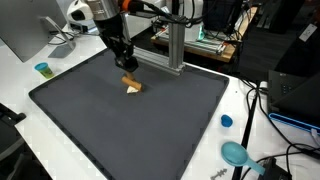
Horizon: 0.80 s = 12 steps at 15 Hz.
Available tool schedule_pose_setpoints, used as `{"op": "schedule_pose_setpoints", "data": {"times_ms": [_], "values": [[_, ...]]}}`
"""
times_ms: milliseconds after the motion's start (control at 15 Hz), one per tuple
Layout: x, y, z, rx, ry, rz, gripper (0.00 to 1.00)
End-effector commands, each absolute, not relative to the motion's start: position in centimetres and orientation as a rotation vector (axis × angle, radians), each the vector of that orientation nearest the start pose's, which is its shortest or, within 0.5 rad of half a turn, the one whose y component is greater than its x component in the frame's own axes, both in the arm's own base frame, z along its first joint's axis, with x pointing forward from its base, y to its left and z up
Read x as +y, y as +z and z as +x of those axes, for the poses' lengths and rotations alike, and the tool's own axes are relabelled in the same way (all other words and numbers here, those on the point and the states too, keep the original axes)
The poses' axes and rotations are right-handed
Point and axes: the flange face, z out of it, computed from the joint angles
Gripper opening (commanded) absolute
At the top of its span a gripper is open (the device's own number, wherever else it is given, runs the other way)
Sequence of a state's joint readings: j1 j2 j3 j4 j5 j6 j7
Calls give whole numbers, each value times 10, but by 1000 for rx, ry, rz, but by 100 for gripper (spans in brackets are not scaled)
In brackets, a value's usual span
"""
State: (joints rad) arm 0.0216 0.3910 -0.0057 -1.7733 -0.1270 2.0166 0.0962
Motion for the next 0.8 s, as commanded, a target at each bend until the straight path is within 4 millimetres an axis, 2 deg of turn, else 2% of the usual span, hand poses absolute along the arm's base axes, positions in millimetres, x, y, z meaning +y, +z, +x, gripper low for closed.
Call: {"op": "schedule_pose_setpoints", "data": {"times_ms": [0,600,733], "values": [[-5,293,637,54,390,-3259,22],[-6,284,646,74,518,-3251,22],[-8,272,643,75,575,-3240,22]]}}
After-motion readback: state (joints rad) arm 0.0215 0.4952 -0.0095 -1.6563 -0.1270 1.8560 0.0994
